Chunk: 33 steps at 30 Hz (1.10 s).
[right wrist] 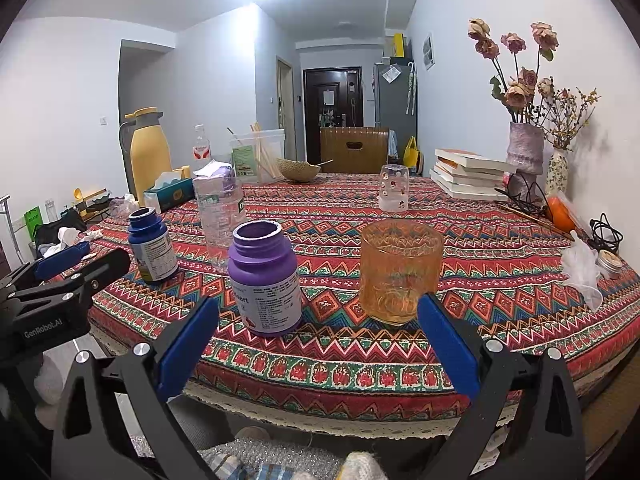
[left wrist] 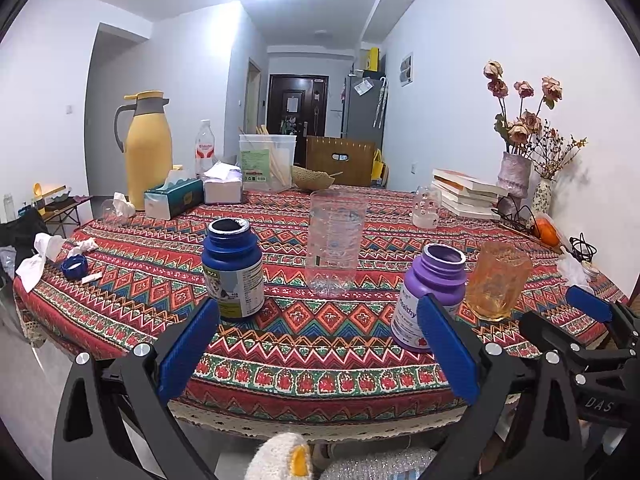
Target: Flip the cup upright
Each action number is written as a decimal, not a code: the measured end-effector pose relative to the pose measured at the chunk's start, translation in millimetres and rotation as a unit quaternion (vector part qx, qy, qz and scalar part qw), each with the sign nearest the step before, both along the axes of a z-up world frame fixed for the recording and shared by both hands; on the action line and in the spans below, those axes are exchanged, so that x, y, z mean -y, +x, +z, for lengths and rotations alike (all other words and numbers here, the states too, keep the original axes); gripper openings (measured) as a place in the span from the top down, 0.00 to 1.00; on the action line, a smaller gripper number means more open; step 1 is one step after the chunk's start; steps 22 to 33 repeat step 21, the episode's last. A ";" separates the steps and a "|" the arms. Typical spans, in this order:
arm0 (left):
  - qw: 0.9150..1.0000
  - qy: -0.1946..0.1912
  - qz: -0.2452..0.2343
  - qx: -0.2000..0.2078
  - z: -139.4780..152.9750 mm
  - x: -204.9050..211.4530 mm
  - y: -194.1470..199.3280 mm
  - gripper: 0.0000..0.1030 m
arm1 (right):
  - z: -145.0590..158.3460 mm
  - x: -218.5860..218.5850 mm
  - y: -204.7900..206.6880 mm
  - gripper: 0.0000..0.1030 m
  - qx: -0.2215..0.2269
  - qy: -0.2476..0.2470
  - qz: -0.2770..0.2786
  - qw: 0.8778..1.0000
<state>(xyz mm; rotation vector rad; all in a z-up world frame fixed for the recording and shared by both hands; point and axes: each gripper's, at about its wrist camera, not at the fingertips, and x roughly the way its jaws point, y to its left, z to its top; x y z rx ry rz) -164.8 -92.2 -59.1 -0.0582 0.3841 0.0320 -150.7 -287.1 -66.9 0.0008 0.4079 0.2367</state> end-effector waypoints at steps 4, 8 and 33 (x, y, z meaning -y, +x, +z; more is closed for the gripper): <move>1.000 -0.004 -0.002 -0.003 -1.4 1.1 -0.3 0.07 | -0.1 -0.6 0.0 0.07 0.000 -0.001 0.001 1.000; 1.000 -0.003 0.010 0.004 -2.1 0.1 -2.9 0.07 | -0.2 -1.9 -0.6 0.07 -0.001 -0.001 0.001 1.000; 1.000 -0.007 0.014 -0.011 -3.0 -1.5 1.0 0.07 | -0.5 -2.5 -1.3 0.07 0.001 -0.003 0.005 1.000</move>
